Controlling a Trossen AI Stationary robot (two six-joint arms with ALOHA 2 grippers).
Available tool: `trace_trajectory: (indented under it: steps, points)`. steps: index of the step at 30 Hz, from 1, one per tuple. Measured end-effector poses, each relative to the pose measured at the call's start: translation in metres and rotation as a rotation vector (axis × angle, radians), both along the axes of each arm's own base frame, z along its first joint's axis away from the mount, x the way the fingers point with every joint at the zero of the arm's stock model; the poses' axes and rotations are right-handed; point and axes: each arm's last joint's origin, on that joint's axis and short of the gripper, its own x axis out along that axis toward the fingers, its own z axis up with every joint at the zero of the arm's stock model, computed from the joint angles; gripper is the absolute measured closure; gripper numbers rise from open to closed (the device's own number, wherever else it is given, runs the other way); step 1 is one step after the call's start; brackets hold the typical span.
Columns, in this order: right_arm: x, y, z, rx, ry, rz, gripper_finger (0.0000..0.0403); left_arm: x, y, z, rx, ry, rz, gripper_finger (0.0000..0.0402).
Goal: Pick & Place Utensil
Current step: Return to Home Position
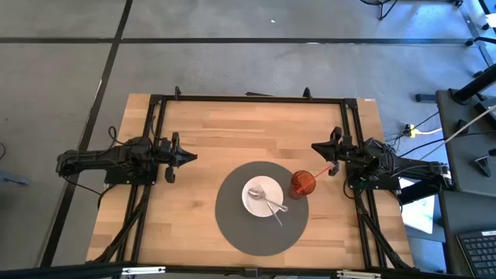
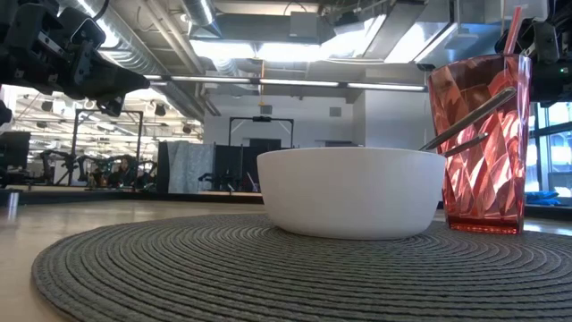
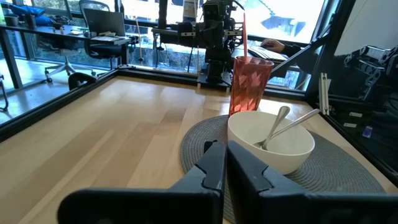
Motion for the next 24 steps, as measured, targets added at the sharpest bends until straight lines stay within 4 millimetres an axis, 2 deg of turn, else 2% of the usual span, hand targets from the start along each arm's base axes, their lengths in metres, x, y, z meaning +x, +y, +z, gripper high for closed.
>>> trace_trajectory:
  steps: [24]
  points:
    - [0.0000,0.0000,0.0000,0.000,0.000,0.000,0.0377,0.0000,0.0000,-0.0001,0.000,0.001,0.000,0.0395]
